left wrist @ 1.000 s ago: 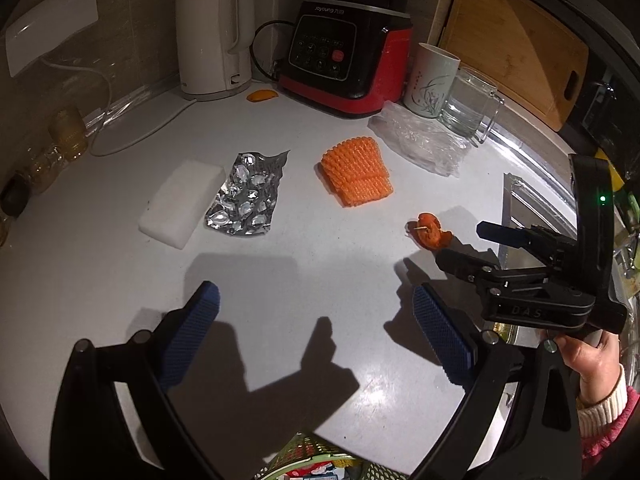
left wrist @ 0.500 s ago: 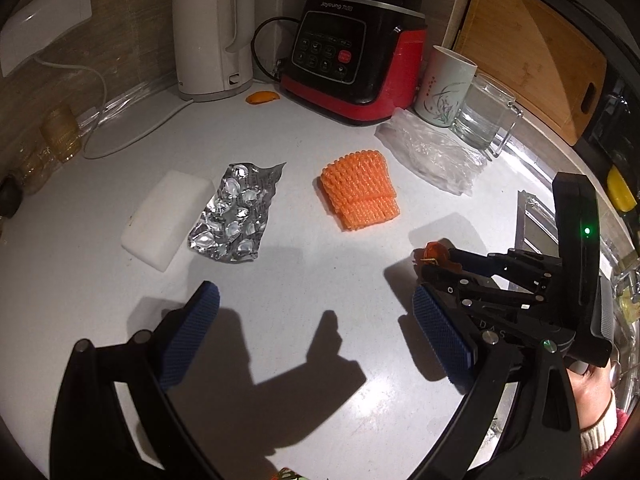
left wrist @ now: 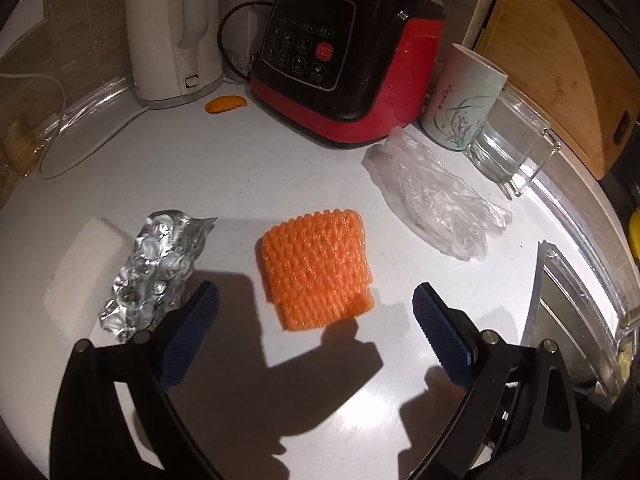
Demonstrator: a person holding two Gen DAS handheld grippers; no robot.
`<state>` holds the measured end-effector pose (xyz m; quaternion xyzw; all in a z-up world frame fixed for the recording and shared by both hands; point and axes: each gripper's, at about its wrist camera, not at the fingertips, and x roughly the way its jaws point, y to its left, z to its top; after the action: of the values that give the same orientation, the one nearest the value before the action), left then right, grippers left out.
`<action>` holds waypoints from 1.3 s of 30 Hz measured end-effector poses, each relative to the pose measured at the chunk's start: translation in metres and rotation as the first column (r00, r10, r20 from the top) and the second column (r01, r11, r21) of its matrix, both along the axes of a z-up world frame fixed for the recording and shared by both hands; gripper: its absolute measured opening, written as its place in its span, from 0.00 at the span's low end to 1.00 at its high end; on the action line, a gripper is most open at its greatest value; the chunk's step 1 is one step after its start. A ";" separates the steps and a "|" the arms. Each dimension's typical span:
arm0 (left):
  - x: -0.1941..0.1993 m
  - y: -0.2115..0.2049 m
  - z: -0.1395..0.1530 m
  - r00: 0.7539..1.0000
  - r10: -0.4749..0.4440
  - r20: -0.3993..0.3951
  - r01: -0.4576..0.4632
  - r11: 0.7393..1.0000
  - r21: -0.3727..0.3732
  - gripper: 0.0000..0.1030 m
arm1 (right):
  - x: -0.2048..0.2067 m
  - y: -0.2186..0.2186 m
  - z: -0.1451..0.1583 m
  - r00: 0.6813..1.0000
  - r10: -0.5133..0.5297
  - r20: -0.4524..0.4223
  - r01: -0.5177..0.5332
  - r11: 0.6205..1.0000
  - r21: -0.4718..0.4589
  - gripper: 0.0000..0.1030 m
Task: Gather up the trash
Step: 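Grasp the orange mesh net with the left tool while the right tool grasps the orange peel, then carry mesh net and orange peel over the green basket and open both tools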
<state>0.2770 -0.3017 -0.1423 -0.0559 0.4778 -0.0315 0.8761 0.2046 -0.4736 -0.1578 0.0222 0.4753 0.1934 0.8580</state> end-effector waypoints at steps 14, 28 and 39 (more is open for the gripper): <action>0.042 -0.018 -0.037 0.995 0.053 -0.089 -0.045 0.995 0.092 0.47 | 0.007 -0.020 -0.009 1.000 -0.004 -0.019 0.005 0.999 0.048 0.21; 0.005 -0.010 0.002 1.000 0.019 -0.017 -0.018 0.995 0.103 0.23 | -0.003 -0.012 0.007 1.000 0.011 0.010 -0.012 0.999 0.053 0.21; -0.100 0.010 0.041 0.998 -0.060 0.001 0.060 0.994 0.090 0.23 | -0.068 0.016 0.041 0.998 0.000 0.055 -0.002 0.999 0.045 0.22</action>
<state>0.1771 -0.2912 -0.1013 -0.0017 0.4785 -0.0364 0.8773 0.1368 -0.4576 -0.1168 0.0359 0.4469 0.2051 0.8700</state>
